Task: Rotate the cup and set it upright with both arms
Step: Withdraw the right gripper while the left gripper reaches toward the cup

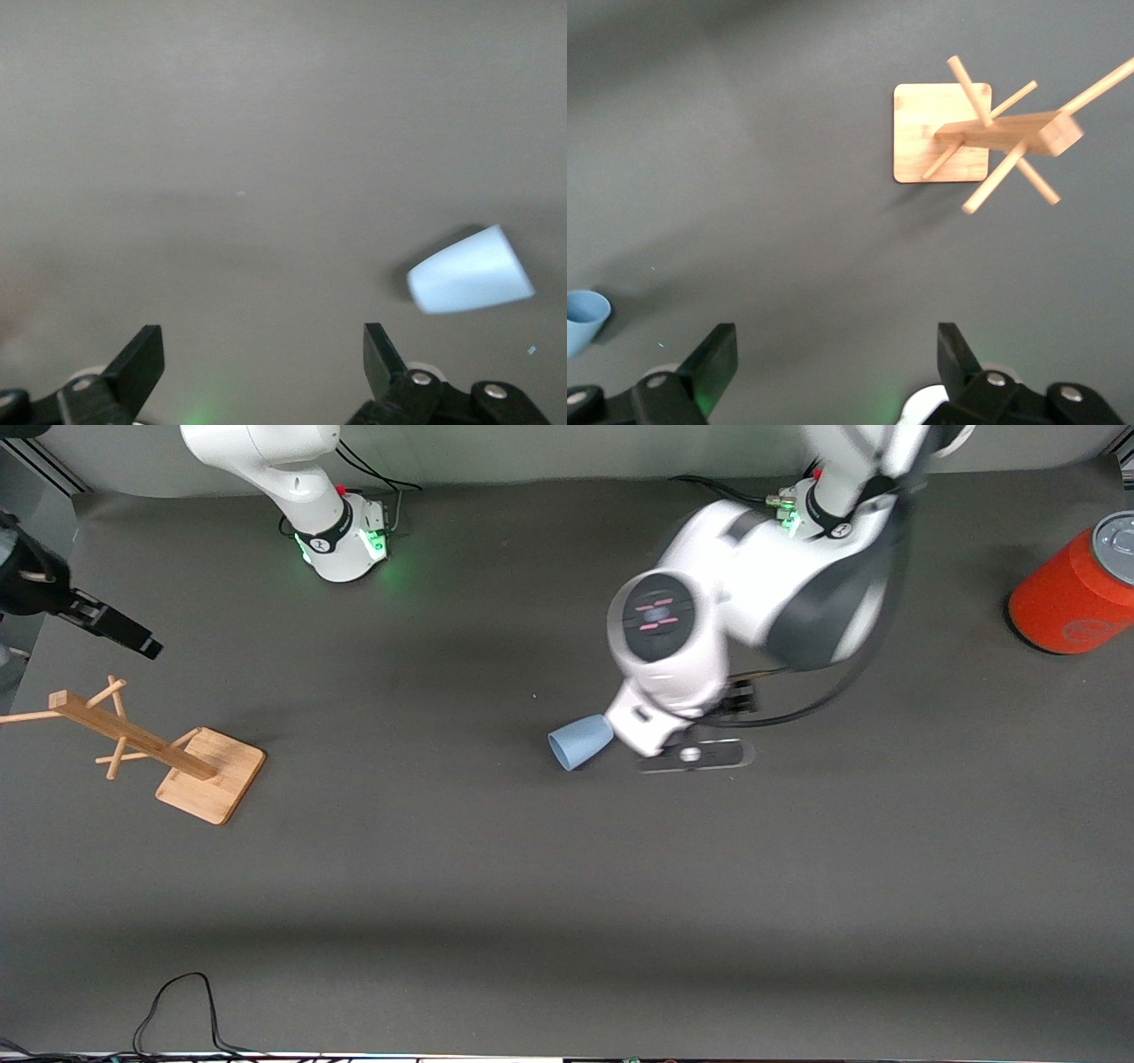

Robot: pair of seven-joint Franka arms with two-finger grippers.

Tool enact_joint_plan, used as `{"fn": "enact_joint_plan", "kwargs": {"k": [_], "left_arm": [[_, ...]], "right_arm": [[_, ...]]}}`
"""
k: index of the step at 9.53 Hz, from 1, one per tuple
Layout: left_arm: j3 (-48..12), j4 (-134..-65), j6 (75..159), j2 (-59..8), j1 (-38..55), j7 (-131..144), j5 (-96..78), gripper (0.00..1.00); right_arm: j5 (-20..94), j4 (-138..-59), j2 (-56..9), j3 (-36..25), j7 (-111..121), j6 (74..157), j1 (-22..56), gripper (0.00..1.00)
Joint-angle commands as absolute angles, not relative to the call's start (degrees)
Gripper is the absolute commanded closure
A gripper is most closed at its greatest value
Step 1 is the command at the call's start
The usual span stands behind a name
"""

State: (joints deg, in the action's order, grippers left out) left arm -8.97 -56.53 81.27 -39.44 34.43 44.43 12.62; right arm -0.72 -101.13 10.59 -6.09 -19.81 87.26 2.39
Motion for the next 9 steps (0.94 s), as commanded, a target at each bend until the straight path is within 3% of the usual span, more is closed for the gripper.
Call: {"fn": "enact_joint_plan", "kwargs": {"k": [1,5,9], "left_arm": [[-7.4,-50.8,86.8,-47.5,38.3,50.5,14.1,0.0],[-4.6,-50.5,98.5,-55.9,42.7,60.1,15.5,0.0],[-4.8,-50.4,99.2,-59.6,45.8,64.9,15.3,0.0]], "right_arm": [[3.0,-100.5,11.2,-5.7,-16.2,85.6,1.3,0.0],[3.1,-100.7,11.0,-3.7,-16.4,86.9,1.8,0.0],[3.1,-101.3,11.3,-3.7,-15.8,86.5,2.1,0.0]]}}
